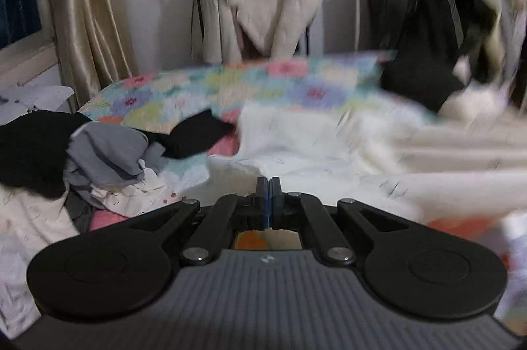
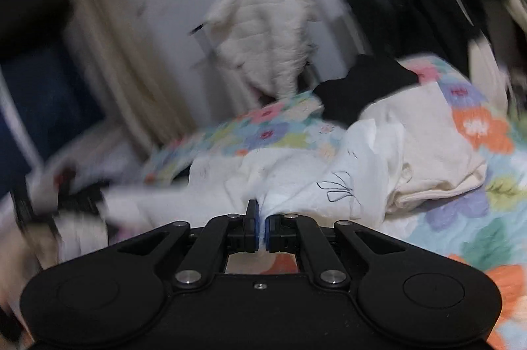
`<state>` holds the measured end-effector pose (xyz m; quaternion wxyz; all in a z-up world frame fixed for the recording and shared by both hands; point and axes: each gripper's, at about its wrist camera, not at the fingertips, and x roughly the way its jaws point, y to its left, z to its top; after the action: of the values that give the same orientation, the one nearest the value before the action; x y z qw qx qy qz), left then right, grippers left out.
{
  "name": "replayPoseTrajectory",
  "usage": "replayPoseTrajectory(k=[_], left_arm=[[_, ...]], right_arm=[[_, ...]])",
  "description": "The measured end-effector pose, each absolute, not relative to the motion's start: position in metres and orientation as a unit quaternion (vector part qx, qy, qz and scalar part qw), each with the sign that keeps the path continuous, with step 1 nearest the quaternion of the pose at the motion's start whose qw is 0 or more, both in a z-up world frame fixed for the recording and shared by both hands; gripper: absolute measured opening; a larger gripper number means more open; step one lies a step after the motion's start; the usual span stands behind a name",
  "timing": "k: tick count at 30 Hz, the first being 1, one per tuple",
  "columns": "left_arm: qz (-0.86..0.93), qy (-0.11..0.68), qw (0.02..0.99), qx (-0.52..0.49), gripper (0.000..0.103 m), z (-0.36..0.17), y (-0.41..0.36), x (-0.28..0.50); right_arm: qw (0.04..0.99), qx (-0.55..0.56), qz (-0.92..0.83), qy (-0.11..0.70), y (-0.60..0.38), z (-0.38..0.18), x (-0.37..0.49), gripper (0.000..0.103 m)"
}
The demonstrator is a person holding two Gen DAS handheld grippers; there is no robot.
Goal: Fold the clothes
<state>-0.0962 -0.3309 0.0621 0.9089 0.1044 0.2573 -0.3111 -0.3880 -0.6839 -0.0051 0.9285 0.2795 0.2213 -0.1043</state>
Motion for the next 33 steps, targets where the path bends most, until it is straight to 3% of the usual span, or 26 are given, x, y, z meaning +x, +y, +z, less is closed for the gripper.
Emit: replayPoseTrajectory(k=[3,6,12,15,16,17,19,21,23,25,27,33], left_arm=[[-0.300,0.319,0.894,0.098,0.000,0.045,-0.296,-0.114],[-0.261,0.436,0.856,0.095,0.000,-0.017,-0.282,-0.109],[-0.230,0.445,0.839,0.211,0.001,-0.047,-0.309,-0.116],[-0.245,0.389,0.862,0.215,0.009,-0.008,-0.313,-0.124],[-0.249,0.374,0.868,0.210,0.018,0.005,-0.312,-0.125],[-0.253,0.359,0.875,0.204,0.033,0.017,-0.311,-0.126],[-0.262,0.350,0.879,0.188,0.049,0.019,-0.323,-0.114],[-0.271,0.343,0.883,0.172,0.054,0.019,-0.336,-0.100],[-0.280,0.336,0.886,0.155,0.067,0.019,-0.349,-0.087],[-0.289,0.329,0.888,0.139,0.072,0.019,-0.362,-0.073],[-0.297,0.321,0.891,0.122,0.072,0.019,-0.375,-0.060],[-0.309,0.337,0.885,0.083,0.072,-0.002,-0.427,0.004]], right_arm=[[0.917,0.274,-0.107,0.269,-0.680,-0.015,-0.390,0.005],[0.903,0.268,-0.110,0.316,-0.677,-0.025,-0.392,0.010],[0.876,0.268,-0.125,0.381,-0.678,-0.041,-0.400,0.011],[0.877,0.290,-0.151,0.353,-0.681,-0.039,-0.403,0.015],[0.878,0.294,-0.163,0.341,-0.682,-0.037,-0.407,0.015],[0.880,0.297,-0.177,0.326,-0.683,-0.034,-0.412,0.022],[0.883,0.301,-0.206,0.295,-0.685,-0.026,-0.420,0.038],[0.886,0.300,-0.237,0.263,-0.690,-0.013,-0.425,0.050],[0.883,0.268,-0.280,0.265,-0.694,0.005,-0.408,0.053],[0.899,0.227,-0.265,0.264,-0.696,0.029,-0.375,0.055],[0.914,0.223,-0.221,0.257,-0.704,0.042,-0.343,0.063],[0.922,0.252,-0.177,0.233,-0.745,0.024,-0.270,0.066]])
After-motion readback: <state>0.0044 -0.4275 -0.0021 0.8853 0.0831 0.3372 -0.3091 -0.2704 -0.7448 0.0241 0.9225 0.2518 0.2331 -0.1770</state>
